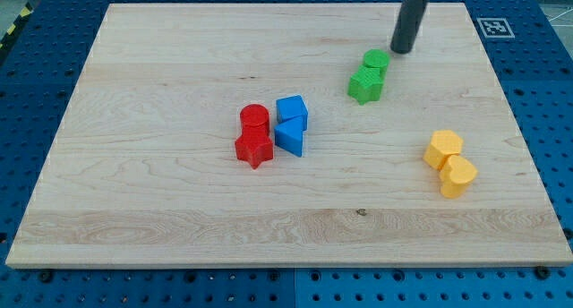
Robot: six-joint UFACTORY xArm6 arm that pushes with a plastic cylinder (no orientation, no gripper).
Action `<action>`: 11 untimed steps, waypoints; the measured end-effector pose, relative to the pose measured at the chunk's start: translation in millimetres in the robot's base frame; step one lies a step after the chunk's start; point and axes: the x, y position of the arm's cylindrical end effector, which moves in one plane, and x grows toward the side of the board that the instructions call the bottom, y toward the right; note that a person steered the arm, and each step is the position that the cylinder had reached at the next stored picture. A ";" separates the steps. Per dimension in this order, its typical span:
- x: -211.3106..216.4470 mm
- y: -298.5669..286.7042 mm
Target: Push the green star above the yellow hexagon
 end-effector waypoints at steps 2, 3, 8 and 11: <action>-17.4 -101.6; 35.7 -115.5; 90.3 -39.5; 132.8 0.9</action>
